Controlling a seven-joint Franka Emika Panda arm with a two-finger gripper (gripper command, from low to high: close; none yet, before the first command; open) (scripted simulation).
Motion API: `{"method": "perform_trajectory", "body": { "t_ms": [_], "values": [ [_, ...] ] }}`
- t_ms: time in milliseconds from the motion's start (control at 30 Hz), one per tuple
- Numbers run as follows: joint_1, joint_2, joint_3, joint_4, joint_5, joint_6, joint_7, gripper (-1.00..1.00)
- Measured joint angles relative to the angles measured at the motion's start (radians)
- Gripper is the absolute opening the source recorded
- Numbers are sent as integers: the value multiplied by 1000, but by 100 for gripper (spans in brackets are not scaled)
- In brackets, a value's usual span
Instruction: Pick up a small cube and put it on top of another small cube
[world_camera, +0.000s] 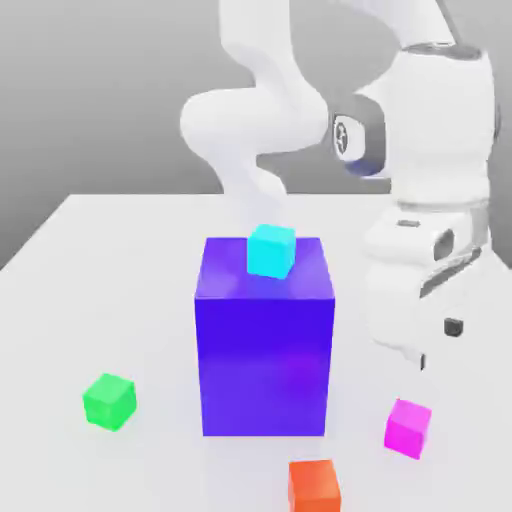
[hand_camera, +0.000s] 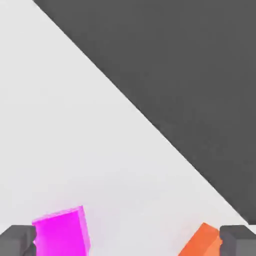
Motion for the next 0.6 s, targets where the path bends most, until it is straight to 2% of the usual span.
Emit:
{"method": "perform_trajectory", "body": {
  "t_ms": [100,267,300,500,600],
  "values": [
    [22,109,3,-27,-50,58,-21,0],
    [52,290,-28,-2,-93,197,-1,0],
    [56,314,-32,3,-96,216,1,-100],
    [57,326,-34,6,-100,225,5,-100],
    [47,260,-21,-8,-90,172,-3,-100]
  ]
}}
